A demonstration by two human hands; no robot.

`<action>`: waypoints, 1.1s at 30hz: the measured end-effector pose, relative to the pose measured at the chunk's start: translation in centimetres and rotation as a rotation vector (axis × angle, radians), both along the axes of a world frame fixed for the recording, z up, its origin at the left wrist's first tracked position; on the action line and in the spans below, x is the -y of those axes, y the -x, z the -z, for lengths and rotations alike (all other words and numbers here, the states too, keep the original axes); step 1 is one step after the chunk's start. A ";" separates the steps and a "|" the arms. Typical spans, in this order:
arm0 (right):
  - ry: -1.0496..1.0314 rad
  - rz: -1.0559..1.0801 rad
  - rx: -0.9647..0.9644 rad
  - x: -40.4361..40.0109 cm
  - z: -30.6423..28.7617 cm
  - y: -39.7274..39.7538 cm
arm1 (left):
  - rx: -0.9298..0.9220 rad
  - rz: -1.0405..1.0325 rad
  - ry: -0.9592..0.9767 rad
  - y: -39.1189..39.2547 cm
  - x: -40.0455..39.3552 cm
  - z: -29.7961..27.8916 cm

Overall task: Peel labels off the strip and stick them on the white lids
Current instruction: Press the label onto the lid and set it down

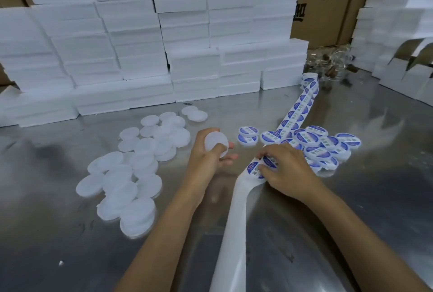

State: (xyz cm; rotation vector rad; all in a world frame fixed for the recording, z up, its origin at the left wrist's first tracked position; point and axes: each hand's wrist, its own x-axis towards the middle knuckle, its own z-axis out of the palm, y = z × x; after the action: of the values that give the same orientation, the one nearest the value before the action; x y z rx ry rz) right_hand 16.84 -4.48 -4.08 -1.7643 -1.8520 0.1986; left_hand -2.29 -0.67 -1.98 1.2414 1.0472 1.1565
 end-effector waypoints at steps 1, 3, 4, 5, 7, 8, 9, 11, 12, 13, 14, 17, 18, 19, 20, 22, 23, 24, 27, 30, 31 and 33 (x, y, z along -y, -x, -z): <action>-0.012 0.007 0.015 0.2 0.2 -0.2 | -0.042 0.036 -0.009 -0.2 0.2 0.1; -0.048 0.039 0.020 0.3 0.3 -0.4 | -0.125 0.129 -0.016 -0.5 0.8 0.2; -0.062 0.058 0.028 0.3 0.2 -0.4 | -0.163 0.168 -0.017 -0.6 1.1 0.2; -0.070 0.072 0.044 0.3 0.2 -0.5 | -0.198 0.194 -0.015 -0.8 1.3 0.2; -0.067 0.077 0.084 0.3 0.4 -0.6 | -0.251 0.225 -0.019 -0.9 1.3 0.2; -0.058 0.073 0.098 0.4 0.5 -0.6 | -0.268 0.240 -0.031 -0.9 1.2 0.3; -0.048 0.067 0.107 0.5 0.6 -0.6 | -0.284 0.253 -0.050 -0.9 1.1 0.5; -0.045 0.054 0.107 0.5 0.7 -0.6 | -0.298 0.246 -0.093 -0.9 0.8 0.6; -0.051 0.046 0.101 0.4 0.8 -0.6 | -0.301 0.225 -0.110 -0.8 0.8 0.6; -0.053 0.036 0.094 0.3 0.9 -0.4 | -0.305 0.200 -0.123 -0.7 0.7 0.6; -0.053 0.025 0.083 0.2 0.9 -0.2 | -0.305 0.176 -0.134 -0.6 0.6 0.7; -0.072 -0.011 0.039 0.0 1.0 0.8 | -0.281 0.117 -0.150 -0.4 0.3 0.6; -0.084 -0.024 0.040 0.0 1.1 1.2 | -0.261 0.090 -0.159 -0.4 0.3 0.5; -0.098 -0.035 0.046 0.0 1.1 1.4 | -0.235 0.066 -0.166 -0.4 0.2 0.5; -0.113 -0.044 0.049 0.0 1.1 1.7 | -0.206 0.049 -0.168 -0.5 0.1 0.5; -0.139 -0.058 0.044 0.0 1.1 2.2 | -0.162 0.046 -0.159 -0.5 -0.1 0.6; -0.142 -0.063 0.037 0.0 1.1 2.3 | -0.155 0.057 -0.156 -0.5 -0.2 0.7; -0.138 -0.067 0.022 0.0 1.1 2.5 | -0.152 0.075 -0.151 -0.4 -0.2 0.8; -0.145 -0.086 -0.029 0.4 1.0 2.7 | -0.151 0.125 -0.143 -0.4 -0.3 1.3; -0.188 -0.096 -0.032 0.7 0.9 2.8 | -0.144 0.116 -0.138 -0.3 -0.4 1.4; -0.213 -0.096 -0.032 0.8 0.8 2.9 | -0.146 0.114 -0.126 -0.3 -0.5 1.5; -0.269 -0.111 -0.039 1.0 0.5 3.2 | -0.173 0.122 -0.117 -0.4 -0.6 1.5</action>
State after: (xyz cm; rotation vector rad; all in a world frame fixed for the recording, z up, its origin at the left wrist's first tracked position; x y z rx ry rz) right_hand 13.67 -5.52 -4.57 -1.4678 -1.8536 0.0229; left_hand -1.92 -0.02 -3.44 1.4985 1.0272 1.0427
